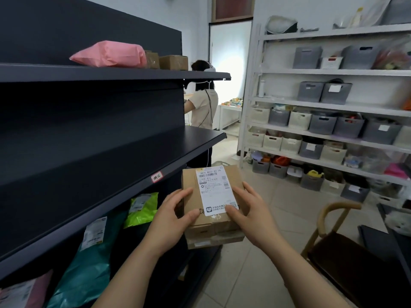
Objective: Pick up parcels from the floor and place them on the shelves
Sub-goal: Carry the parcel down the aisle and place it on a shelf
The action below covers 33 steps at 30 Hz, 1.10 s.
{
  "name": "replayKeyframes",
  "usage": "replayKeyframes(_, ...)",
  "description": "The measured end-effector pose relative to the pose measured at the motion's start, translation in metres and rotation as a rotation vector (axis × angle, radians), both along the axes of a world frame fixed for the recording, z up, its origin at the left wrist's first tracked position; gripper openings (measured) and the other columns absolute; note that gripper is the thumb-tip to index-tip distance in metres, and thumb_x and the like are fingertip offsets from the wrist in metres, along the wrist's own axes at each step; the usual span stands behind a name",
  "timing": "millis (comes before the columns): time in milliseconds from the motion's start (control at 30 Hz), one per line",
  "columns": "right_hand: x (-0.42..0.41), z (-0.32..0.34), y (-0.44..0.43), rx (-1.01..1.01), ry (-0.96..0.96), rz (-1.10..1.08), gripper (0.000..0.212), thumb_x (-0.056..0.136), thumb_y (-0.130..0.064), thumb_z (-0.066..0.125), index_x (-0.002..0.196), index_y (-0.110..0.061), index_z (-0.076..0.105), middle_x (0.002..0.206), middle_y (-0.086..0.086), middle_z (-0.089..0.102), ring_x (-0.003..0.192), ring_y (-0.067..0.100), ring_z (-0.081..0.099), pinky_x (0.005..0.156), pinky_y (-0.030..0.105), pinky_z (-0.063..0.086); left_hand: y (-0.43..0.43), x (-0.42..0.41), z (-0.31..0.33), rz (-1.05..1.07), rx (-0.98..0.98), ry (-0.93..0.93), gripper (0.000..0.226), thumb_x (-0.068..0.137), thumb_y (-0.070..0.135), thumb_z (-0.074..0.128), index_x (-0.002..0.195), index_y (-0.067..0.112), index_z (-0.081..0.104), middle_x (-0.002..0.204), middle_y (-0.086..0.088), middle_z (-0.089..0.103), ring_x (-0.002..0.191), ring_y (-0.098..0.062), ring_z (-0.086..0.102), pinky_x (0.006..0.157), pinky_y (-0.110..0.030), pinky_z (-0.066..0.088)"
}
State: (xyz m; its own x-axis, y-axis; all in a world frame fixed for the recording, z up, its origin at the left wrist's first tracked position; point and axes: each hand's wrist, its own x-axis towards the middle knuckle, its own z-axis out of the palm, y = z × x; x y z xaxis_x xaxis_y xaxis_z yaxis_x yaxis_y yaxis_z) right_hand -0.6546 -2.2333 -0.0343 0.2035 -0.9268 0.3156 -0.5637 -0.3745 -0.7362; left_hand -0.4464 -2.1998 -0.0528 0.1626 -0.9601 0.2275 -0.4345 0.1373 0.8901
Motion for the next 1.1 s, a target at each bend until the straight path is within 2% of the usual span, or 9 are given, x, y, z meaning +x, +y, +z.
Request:
replayKeyframes(167,-0.011,0.014,-0.065,-0.057,0.0,0.101,0.053,0.087,-0.03,0.063,0.136,-0.042,0.045,0.155,-0.012,0.023,0.141,0.007,0.025,0.1,0.022,0.027,-0.046,-0.019,0.014,0.093,-0.045,0.036,0.057,0.082,0.018,0.072,0.133,0.034,0.051,0.138,0.017,0.043,0.12,-0.002,0.045,0.092,-0.01,0.035)
replayKeyframes(200,-0.013,0.017,-0.078,-0.059,0.002,0.116,0.054,0.087,-0.03,0.063,0.136,-0.042,0.044,0.156,-0.012,0.023,0.141,0.008,0.024,0.101,0.023,0.027,-0.054,-0.021,0.016,0.117,-0.05,0.043,0.056,0.082,0.018,0.072,0.132,0.034,0.052,0.138,0.017,0.044,0.12,-0.003,0.046,0.093,-0.01,0.036)
replayKeyframes(267,-0.014,0.023,-0.1,-0.068,0.006,0.153,0.053,0.088,-0.031,0.062,0.137,-0.041,0.044,0.156,-0.011,0.023,0.141,0.008,0.024,0.103,0.024,0.027,-0.07,-0.024,0.022,0.16,-0.058,0.043,0.057,0.081,0.021,0.073,0.131,0.037,0.051,0.138,0.015,0.046,0.122,-0.005,0.047,0.102,-0.023,0.04)
replayKeyframes(367,-0.011,0.034,-0.13,-0.109,0.027,0.228,0.05,0.088,-0.033,0.061,0.135,-0.041,0.045,0.153,-0.014,0.026,0.137,0.002,0.026,0.099,0.015,0.026,-0.088,-0.024,0.031,0.225,-0.073,0.05,0.058,0.081,0.023,0.073,0.133,0.037,0.051,0.139,0.014,0.046,0.123,-0.007,0.047,0.107,-0.035,0.041)
replayKeyframes(433,-0.006,0.043,-0.144,-0.129,0.018,0.273,0.048,0.089,-0.032,0.06,0.134,-0.041,0.046,0.147,-0.018,0.029,0.128,-0.007,0.028,0.092,0.006,0.026,-0.096,-0.02,0.039,0.26,-0.079,0.043,0.059,0.081,0.024,0.073,0.134,0.037,0.05,0.138,0.015,0.046,0.123,-0.006,0.046,0.107,-0.034,0.04)
replayKeyframes(567,0.015,0.056,-0.179,-0.129,-0.015,0.354,0.049,0.089,-0.034,0.06,0.135,-0.041,0.045,0.154,-0.014,0.025,0.137,0.003,0.027,0.096,0.019,0.025,-0.115,-0.004,0.054,0.334,-0.107,0.076,0.061,0.079,0.024,0.075,0.134,0.037,0.05,0.137,0.013,0.049,0.123,-0.008,0.048,0.105,-0.037,0.044)
replayKeyframes(733,0.052,0.07,-0.212,-0.154,-0.027,0.419,0.052,0.089,-0.035,0.06,0.138,-0.037,0.043,0.153,-0.015,0.026,0.136,0.006,0.03,0.097,0.02,0.028,-0.133,0.026,0.071,0.397,-0.108,0.09,0.061,0.079,0.028,0.075,0.132,0.043,0.049,0.136,0.012,0.049,0.124,-0.01,0.049,0.097,-0.043,0.051)
replayKeyframes(933,0.103,0.086,-0.251,-0.167,-0.041,0.496,0.054,0.088,-0.034,0.061,0.139,-0.036,0.044,0.154,-0.012,0.027,0.138,0.009,0.03,0.106,0.031,0.032,-0.157,0.065,0.088,0.497,-0.128,0.049,0.062,0.081,0.026,0.073,0.135,0.04,0.047,0.141,0.01,0.046,0.129,-0.013,0.044,0.1,-0.044,0.048)
replayKeyframes(1100,0.149,0.093,-0.277,-0.155,-0.042,0.547,0.055,0.088,-0.033,0.062,0.14,-0.031,0.044,0.155,-0.008,0.026,0.141,0.009,0.027,0.104,0.024,0.026,-0.172,0.099,0.1,0.562,-0.126,0.009,0.059,0.082,0.026,0.072,0.134,0.04,0.048,0.14,0.009,0.043,0.123,-0.01,0.041,0.101,-0.043,0.046)
